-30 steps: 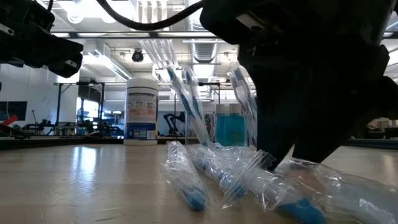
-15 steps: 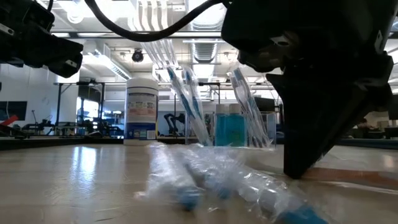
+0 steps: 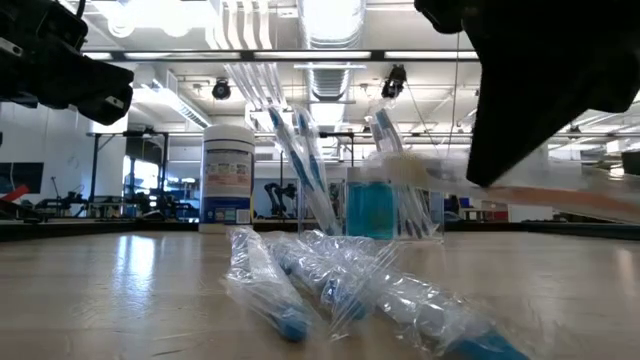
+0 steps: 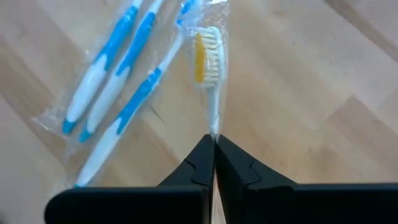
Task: Pick & Place toothbrushing station
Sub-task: Put the orange toothbrush into the transparent organizer
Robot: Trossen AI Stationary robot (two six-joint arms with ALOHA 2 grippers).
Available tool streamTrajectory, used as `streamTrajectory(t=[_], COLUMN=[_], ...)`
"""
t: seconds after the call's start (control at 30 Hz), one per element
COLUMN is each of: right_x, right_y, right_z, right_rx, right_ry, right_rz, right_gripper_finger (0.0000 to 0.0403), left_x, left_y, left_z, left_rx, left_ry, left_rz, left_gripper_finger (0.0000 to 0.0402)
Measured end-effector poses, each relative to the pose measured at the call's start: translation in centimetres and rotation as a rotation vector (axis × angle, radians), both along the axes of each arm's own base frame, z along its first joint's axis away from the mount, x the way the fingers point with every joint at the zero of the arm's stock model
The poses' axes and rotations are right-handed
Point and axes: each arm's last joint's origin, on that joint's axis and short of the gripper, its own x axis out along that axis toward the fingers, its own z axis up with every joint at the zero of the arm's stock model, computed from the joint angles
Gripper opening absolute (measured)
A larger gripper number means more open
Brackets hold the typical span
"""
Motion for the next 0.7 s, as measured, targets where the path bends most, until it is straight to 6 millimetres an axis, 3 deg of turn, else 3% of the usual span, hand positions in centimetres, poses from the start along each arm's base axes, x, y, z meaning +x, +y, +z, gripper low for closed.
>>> streamTrajectory(t=[0.3, 0.57, 0.7], right_x=[-1.1, -3.8, -4.6], right_y=[0.9, 1.7, 1.8], right_z=[1.9, 7.3, 9.0], right_rx=[-0.150, -0.339, -0.385], right_ry=[-0.145, -0.391, -0.455], right_rz=[0.041, 0.119, 0.181], right_gripper_finger=[0.0007, 0.0008, 0.0008], left_x=[0.0, 0.0, 0.0], left_y=[-0.1, -0.1, -0.1], left_z=[0.0, 0.0, 0.0], left_rx=[-0.014, -0.053, -0.096], left_ry=[0.004, 0.008, 0.010], left_rz=[-0.018, -0.015, -0.011], left_gripper_finger=[0.0012, 0.0012, 0.0012])
